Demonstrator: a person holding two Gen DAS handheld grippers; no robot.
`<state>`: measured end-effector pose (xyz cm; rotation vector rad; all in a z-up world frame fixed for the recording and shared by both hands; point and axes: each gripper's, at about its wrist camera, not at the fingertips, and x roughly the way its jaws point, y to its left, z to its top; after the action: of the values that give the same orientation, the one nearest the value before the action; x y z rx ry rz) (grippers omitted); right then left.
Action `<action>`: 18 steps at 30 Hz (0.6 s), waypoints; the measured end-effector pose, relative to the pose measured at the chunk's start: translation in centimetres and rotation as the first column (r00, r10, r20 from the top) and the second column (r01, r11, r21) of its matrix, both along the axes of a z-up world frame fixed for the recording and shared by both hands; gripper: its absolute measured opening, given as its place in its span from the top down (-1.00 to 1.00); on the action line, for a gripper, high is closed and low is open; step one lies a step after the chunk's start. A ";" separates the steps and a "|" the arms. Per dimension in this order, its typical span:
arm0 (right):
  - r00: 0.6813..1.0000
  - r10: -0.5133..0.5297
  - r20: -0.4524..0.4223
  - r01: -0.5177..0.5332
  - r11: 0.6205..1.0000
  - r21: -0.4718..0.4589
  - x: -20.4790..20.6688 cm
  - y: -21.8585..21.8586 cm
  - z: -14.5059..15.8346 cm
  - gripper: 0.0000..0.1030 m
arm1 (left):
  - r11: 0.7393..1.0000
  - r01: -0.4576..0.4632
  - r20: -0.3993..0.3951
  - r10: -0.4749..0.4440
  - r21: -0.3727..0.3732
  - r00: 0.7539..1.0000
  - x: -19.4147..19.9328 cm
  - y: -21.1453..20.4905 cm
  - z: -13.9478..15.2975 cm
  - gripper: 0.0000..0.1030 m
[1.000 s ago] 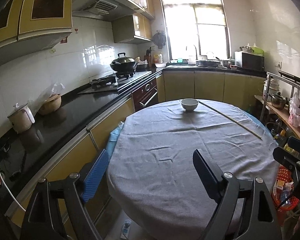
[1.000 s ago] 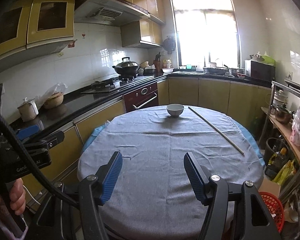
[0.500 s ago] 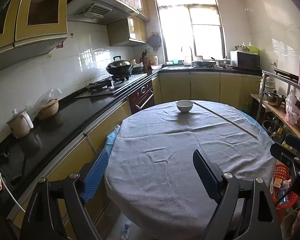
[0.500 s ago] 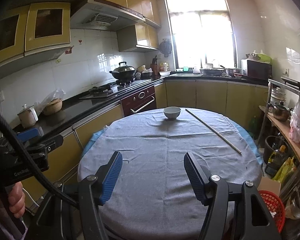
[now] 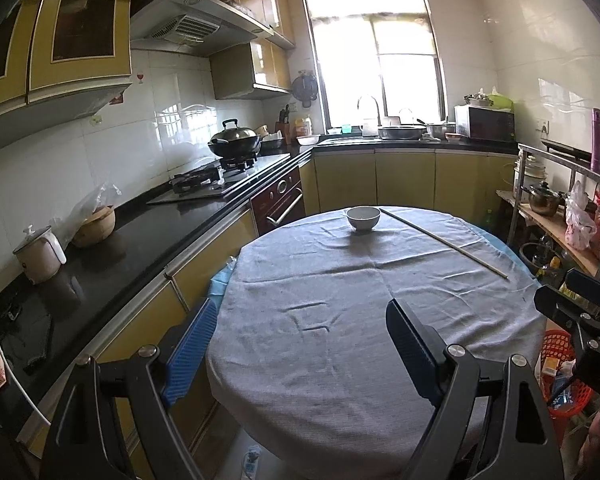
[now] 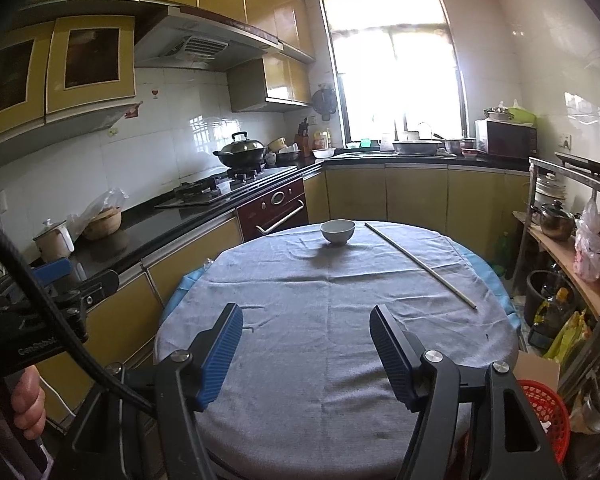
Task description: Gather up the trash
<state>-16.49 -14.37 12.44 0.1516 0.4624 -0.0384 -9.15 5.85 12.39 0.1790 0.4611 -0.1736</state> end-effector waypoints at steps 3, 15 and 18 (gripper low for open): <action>1.000 0.000 -0.004 0.000 1.000 0.001 0.1 0.1 0.0 -0.35 | 1.000 -0.002 0.000 0.002 0.001 1.000 0.0 0.0 0.0 -0.69; 1.000 0.000 -0.005 0.000 1.000 0.003 0.2 0.1 0.0 -0.35 | 1.000 -0.005 -0.003 0.005 -0.002 1.000 0.0 0.0 0.0 -0.69; 1.000 0.001 -0.005 -0.001 1.000 0.002 0.2 0.1 0.0 -0.35 | 1.000 -0.004 -0.003 0.004 -0.004 1.000 0.1 0.0 0.0 -0.69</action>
<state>-16.31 -14.24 12.41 0.1533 0.4674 -0.0375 -9.10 5.88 12.35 0.1736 0.4643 -0.1715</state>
